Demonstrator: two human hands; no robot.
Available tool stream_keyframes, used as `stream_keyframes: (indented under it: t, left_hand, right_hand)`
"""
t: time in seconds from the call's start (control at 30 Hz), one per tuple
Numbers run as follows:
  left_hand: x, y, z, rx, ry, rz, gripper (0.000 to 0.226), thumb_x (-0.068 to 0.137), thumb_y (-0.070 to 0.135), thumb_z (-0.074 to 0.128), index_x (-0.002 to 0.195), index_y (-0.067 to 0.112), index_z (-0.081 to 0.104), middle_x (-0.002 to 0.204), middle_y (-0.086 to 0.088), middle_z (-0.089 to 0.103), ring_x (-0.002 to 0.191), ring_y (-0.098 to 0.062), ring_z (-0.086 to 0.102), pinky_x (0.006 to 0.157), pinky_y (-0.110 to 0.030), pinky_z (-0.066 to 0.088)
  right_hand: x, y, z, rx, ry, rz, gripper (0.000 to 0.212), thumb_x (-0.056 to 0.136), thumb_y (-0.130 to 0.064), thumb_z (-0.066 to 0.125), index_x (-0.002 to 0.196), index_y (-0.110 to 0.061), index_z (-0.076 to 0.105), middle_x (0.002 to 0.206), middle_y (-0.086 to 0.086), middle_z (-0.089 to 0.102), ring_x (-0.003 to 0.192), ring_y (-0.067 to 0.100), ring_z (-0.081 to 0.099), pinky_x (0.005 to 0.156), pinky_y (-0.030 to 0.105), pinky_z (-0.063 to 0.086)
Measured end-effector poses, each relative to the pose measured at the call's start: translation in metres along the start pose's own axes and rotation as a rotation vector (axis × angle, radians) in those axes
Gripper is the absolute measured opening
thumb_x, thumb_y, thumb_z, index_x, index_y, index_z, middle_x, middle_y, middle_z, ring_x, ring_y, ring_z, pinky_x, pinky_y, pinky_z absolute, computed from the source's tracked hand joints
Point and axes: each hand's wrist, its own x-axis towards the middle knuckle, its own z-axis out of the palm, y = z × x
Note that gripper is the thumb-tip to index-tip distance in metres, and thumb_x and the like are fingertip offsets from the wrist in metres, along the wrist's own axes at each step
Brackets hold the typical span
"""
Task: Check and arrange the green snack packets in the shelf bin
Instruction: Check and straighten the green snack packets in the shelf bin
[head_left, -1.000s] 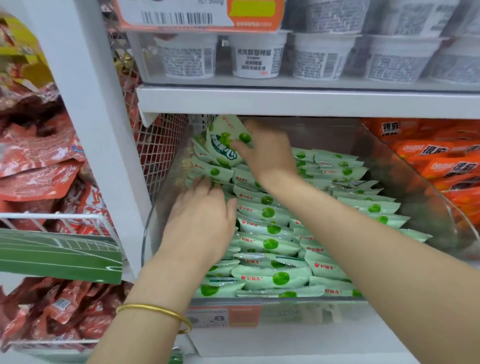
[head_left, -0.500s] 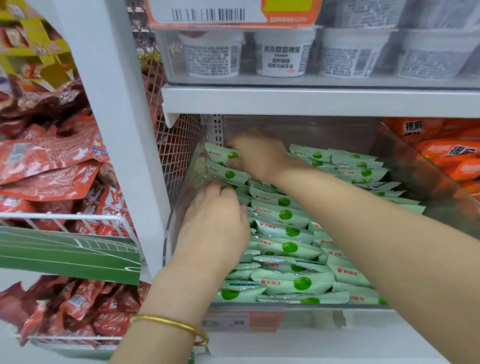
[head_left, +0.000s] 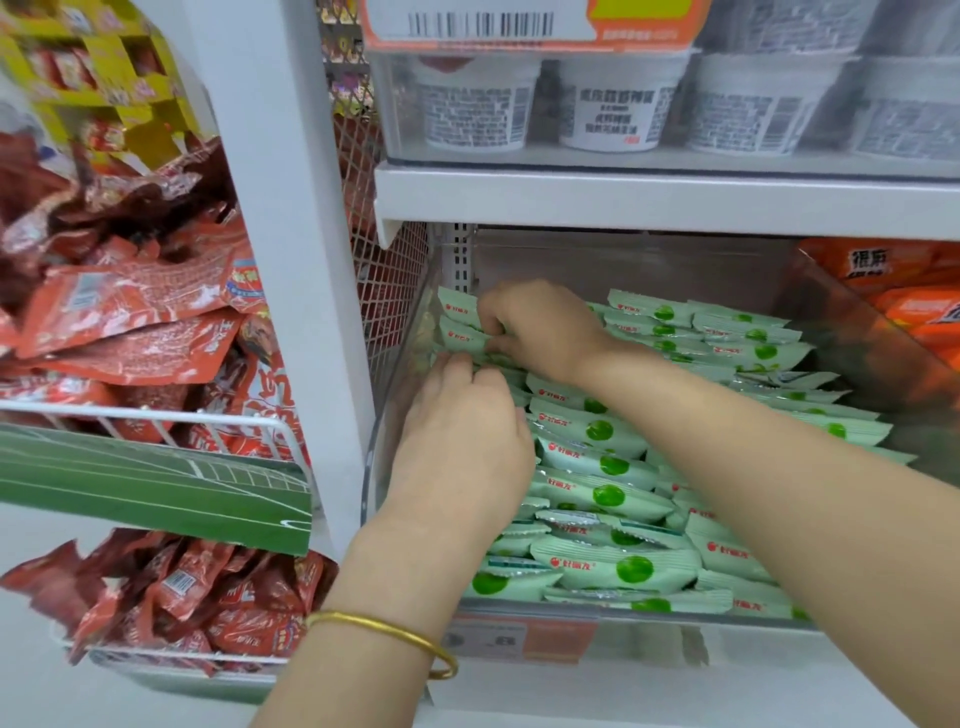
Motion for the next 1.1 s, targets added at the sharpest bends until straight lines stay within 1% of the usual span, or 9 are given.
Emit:
stream_keyframes:
  t: [0.13,0.37,0.5,0.67,0.77,0.83,0.9,1.0,1.1]
  left_hand:
    - [-0.002,0.001,-0.001,-0.019,0.008,-0.007,0.033,0.098,0.025,0.039,0.123,0.006,0.047,0.141,-0.010,0.034,0.133,-0.027,0.030,0.107,-0.035,0.028]
    - [0.002,0.003,-0.002,-0.022,-0.002,-0.006,0.038,0.098,0.025,0.039,0.131,0.006,0.043,0.146,-0.011,0.030,0.137,-0.027,0.024,0.108,-0.036,0.026]
    - [0.000,0.005,-0.004,-0.016,-0.021,-0.005,0.038,0.098,0.027,0.040,0.131,0.009,0.042,0.143,-0.009,0.032,0.132,-0.027,0.028,0.105,-0.036,0.028]
    - [0.001,0.005,-0.004,-0.019,-0.024,-0.010,0.036,0.098,0.028,0.040,0.128,0.009,0.044,0.139,-0.010,0.035,0.129,-0.027,0.030,0.103,-0.037,0.030]
    - [0.001,0.005,-0.004,-0.002,-0.032,-0.006,0.039,0.098,0.029,0.040,0.132,0.009,0.043,0.142,-0.010,0.034,0.133,-0.027,0.027,0.105,-0.038,0.029]
    - [0.001,0.004,-0.004,0.003,-0.029,-0.005,0.039,0.098,0.029,0.040,0.131,0.008,0.043,0.143,-0.010,0.034,0.135,-0.027,0.026,0.106,-0.038,0.028]
    - [0.002,0.005,-0.004,-0.005,-0.024,-0.002,0.037,0.098,0.029,0.040,0.128,0.008,0.046,0.140,-0.011,0.037,0.132,-0.027,0.030,0.105,-0.038,0.030]
    - [0.002,0.005,-0.004,-0.012,-0.023,-0.005,0.036,0.098,0.028,0.040,0.127,0.009,0.047,0.138,-0.010,0.038,0.130,-0.027,0.031,0.104,-0.038,0.031]
    - [0.001,0.004,-0.004,-0.011,-0.023,-0.006,0.038,0.098,0.028,0.040,0.130,0.008,0.045,0.143,-0.010,0.035,0.134,-0.027,0.028,0.106,-0.037,0.029]
  right_hand:
    - [-0.001,0.008,-0.008,0.173,-0.042,0.003,0.014,0.087,-0.015,0.063,0.081,-0.014,0.050,0.089,0.002,0.055,0.081,0.019,0.047,0.066,0.031,0.034]
    - [0.009,-0.002,-0.001,-0.004,-0.170,-0.029,0.010,0.089,-0.010,0.051,0.086,-0.019,0.046,0.091,0.005,0.053,0.083,0.020,0.047,0.065,0.028,0.033]
    - [0.001,-0.002,-0.006,0.007,-0.216,-0.055,0.010,0.092,-0.009,0.047,0.088,-0.016,0.040,0.080,-0.002,0.041,0.078,0.018,0.041,0.063,0.027,0.028]
    - [0.002,-0.003,-0.004,0.034,-0.249,0.006,0.010,0.095,-0.018,0.047,0.094,-0.018,0.037,0.093,0.002,0.046,0.084,0.021,0.046,0.067,0.029,0.033]
    - [-0.004,0.004,-0.006,0.185,-0.106,0.058,0.017,0.091,-0.026,0.056,0.102,-0.016,0.047,0.102,0.003,0.058,0.094,0.024,0.055,0.079,0.035,0.045]
    - [-0.007,0.007,-0.009,0.242,0.115,0.121,0.024,0.092,-0.029,0.056,0.110,-0.015,0.050,0.106,0.002,0.061,0.097,0.022,0.057,0.082,0.035,0.047]
    - [-0.004,0.009,-0.011,0.148,0.235,0.141,0.025,0.093,-0.030,0.054,0.113,-0.013,0.057,0.110,0.004,0.060,0.102,0.023,0.054,0.082,0.031,0.043]
    - [0.006,0.011,-0.007,-0.054,0.213,0.180,0.030,0.094,-0.036,0.053,0.110,-0.014,0.066,0.116,0.008,0.055,0.113,0.026,0.045,0.086,0.029,0.036]
    - [0.015,0.011,0.002,-0.097,0.186,0.267,0.032,0.095,-0.038,0.050,0.113,-0.015,0.064,0.121,0.008,0.052,0.118,0.028,0.039,0.092,0.032,0.036]
